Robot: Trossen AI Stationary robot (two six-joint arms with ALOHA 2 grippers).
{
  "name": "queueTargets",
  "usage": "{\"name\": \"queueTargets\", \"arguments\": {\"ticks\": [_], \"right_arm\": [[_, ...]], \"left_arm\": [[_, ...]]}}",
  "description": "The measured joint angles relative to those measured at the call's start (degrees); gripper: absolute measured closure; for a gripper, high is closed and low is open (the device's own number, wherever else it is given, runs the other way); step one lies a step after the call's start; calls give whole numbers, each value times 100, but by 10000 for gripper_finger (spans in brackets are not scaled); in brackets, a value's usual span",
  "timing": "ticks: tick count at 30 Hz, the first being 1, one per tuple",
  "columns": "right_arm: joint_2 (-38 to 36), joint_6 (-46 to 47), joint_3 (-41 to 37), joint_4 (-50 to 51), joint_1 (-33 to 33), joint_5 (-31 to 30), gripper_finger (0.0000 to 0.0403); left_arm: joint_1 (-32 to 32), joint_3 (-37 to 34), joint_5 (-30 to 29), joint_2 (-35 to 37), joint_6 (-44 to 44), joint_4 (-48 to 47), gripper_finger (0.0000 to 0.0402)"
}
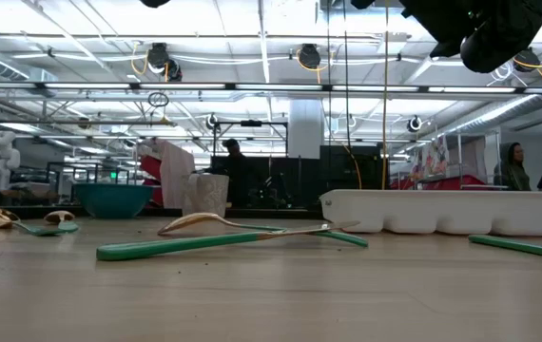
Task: Sort silverware
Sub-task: Put the green fork into the white silverware organizer
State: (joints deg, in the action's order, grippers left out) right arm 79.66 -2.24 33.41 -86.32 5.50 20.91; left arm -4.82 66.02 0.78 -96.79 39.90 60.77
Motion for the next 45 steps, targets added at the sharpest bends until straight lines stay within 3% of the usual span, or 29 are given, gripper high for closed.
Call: {"name": "queueTargets", "arguments": {"ticks": [5,12,20,29,34,37,40,45], "right_arm": [[0,-27,0,70,0,-2,289],[0,-225,0,113,4,-84,390],[-2,-313,0,165,4,-187,401],[0,-348,-2,188,-2,-92,403],[0,-362,-2,173,1,-155,403],[-57,-398,-4,323,20,-535,403],[-341,-597,-1,900,177,-852,402],[-866,-563,321,2125,408,-869,402]], "left_arm": [[-2,0,34,0,0,-16,391],[-2,0,50,0,39,-40,391],[-2,0,116,2,16,-186,377],[-10,7,-161,0,1065,-754,291],[-59,7,-946,2,1194,-822,251],[-121,7,-1636,129,1384,-1390,244],[-200,7,-2332,258,1461,-2200,242],[-273,4,-3221,479,1438,-3236,242]]}}
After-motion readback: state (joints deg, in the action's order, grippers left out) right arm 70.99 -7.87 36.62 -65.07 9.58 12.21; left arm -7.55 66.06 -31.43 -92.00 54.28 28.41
